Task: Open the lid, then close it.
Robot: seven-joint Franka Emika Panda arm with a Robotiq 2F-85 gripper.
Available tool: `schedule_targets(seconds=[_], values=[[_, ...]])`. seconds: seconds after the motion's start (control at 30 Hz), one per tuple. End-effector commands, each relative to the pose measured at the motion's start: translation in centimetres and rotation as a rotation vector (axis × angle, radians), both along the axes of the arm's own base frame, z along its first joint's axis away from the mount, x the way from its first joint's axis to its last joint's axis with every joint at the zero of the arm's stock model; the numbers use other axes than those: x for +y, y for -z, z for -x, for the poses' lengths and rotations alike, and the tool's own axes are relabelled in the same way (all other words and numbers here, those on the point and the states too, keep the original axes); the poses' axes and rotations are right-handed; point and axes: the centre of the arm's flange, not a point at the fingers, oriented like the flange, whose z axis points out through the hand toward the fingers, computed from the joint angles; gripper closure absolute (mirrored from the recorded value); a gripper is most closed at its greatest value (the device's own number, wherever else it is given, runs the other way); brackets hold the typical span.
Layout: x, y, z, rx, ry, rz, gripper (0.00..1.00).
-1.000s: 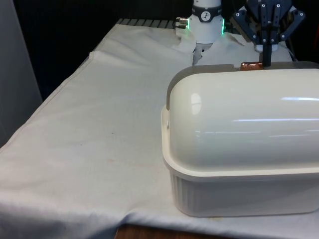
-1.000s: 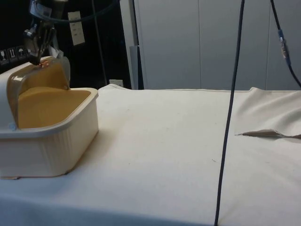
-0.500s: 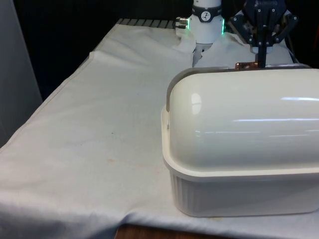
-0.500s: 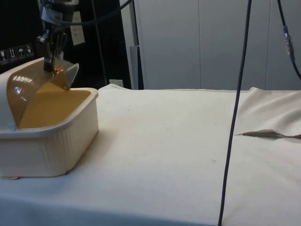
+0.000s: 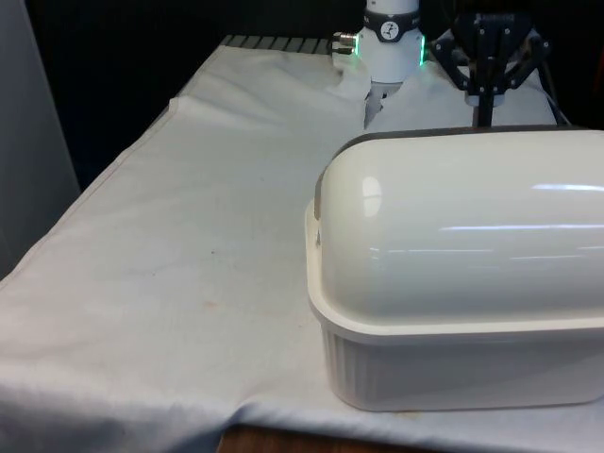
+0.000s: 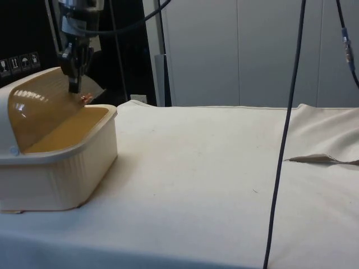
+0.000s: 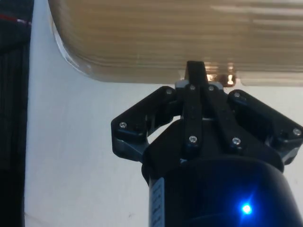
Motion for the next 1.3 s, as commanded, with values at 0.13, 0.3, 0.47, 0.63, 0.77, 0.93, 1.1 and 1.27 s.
schedule_targets(seconds=[0.13, 0.3, 0.47, 0.63, 0.77, 0.93, 1.1, 1.27], values=[[0.0, 0.6, 0.7, 0.055, -0.004, -0.001, 1.0], [0.1, 0.9, 0.9, 0.083, -0.006, 0.0, 1.0], [0.1, 1.5, 1.2, 0.118, -0.01, 0.003, 1.0], [0.1, 2.0, 1.5, 0.151, -0.013, 0.006, 1.0], [0.1, 2.6, 1.9, 0.182, -0.016, 0.01, 1.0], [0.0, 2.9, 2.4, 0.196, -0.019, 0.015, 1.0], [-0.3, 2.9, 3.7, 0.201, -0.027, 0.023, 1.0], [-0.7, 3.1, 5.0, 0.209, -0.033, 0.025, 1.0]])
